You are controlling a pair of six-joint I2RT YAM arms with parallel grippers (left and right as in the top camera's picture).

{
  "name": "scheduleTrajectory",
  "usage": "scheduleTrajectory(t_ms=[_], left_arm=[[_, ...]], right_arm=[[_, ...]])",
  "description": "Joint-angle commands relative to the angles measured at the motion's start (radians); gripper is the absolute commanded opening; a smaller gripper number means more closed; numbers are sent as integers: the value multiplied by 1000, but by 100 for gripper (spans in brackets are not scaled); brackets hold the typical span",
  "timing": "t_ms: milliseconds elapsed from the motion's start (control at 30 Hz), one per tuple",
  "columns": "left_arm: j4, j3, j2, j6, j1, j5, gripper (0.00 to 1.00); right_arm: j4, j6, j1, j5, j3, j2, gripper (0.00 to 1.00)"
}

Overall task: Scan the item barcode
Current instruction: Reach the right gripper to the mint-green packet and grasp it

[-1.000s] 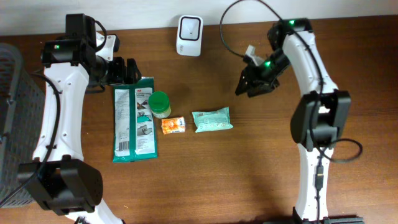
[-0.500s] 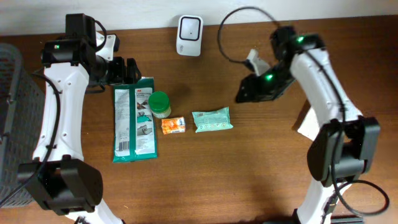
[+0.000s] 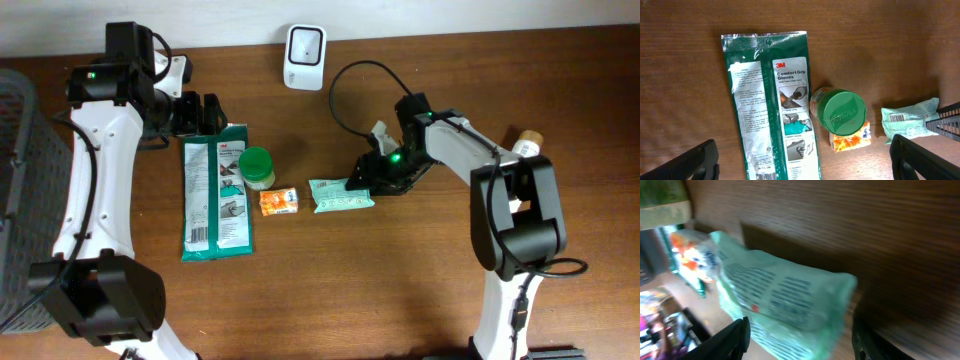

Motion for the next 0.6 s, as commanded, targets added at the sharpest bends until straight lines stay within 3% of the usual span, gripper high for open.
scheduleTrajectory(t_ms=[0,67,133,200,233,267,400,567], left_arm=[[-1,6,6,18,6,3,99],[-1,6,6,18,6,3,99],[-1,6,6,18,6,3,99],[-1,6,6,18,6,3,99],[-1,6,6,18,6,3,99],[-1,6,6,18,6,3,99],[-1,6,6,18,6,3,99],[-1,6,6,18,6,3,99]], right_arm=[[24,20,33,-56,-7,53,64],[39,45,45,-54,-7,70,64],[43,60,51,-53,-8,94,56],[47,68,51,-53,-8,114,47],[66,72,51,-54,-8,123,30],[76,71,51,-56,-8,123,23],[111,70,51,-84,-7,122,7],[91,-10,28,-183,7,85,4]])
